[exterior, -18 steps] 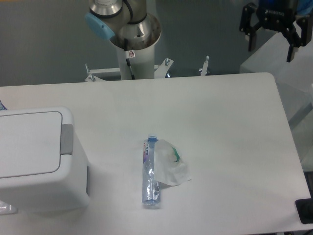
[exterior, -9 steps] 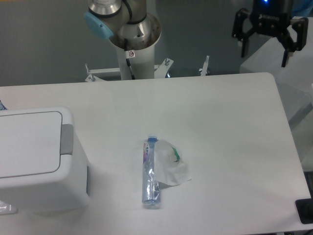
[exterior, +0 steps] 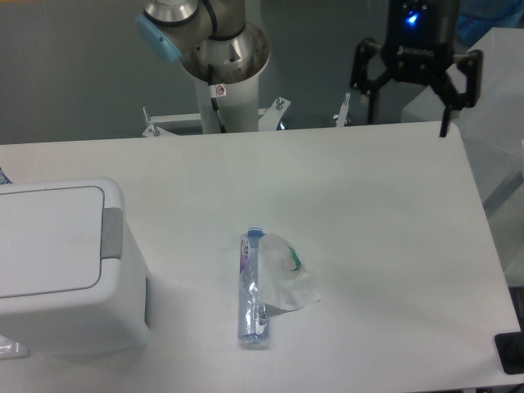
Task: Open the trash can
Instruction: 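Swing the gripper over to the white trash bin's lid edge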
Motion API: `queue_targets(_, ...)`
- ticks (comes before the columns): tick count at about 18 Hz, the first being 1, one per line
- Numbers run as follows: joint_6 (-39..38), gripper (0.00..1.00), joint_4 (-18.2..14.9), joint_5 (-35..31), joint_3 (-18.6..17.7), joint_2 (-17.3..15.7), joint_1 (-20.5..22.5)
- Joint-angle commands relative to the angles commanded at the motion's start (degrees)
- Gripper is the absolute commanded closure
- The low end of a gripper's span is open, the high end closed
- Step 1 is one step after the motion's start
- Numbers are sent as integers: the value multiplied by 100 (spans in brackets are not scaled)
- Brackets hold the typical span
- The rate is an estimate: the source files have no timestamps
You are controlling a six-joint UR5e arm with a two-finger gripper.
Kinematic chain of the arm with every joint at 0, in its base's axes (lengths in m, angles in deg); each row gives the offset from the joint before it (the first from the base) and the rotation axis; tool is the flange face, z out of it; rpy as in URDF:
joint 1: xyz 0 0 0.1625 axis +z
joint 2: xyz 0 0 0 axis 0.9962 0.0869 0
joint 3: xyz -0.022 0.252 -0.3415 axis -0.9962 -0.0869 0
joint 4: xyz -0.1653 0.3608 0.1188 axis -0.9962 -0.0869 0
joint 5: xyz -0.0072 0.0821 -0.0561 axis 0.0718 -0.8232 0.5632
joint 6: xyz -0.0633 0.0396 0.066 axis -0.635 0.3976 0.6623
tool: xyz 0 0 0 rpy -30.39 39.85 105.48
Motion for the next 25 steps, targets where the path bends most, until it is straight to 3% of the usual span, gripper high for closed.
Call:
queue_targets(3, -1150, 0, 449, 45, -44, 71, -299)
queue_targets(5, -1662, 0, 573, 45, -53, 115, -501)
queue_targets(9, -2172, 0, 573, 27, -131, 106, -817)
queue_targets(14, -3727, 0, 599, 1, -290, 88, -1275)
queue_targets(20, -4729, 0, 599, 62, -343, 194, -1653)
queue_targets(25, -5126, 0, 749, 45, -527, 352, -1987)
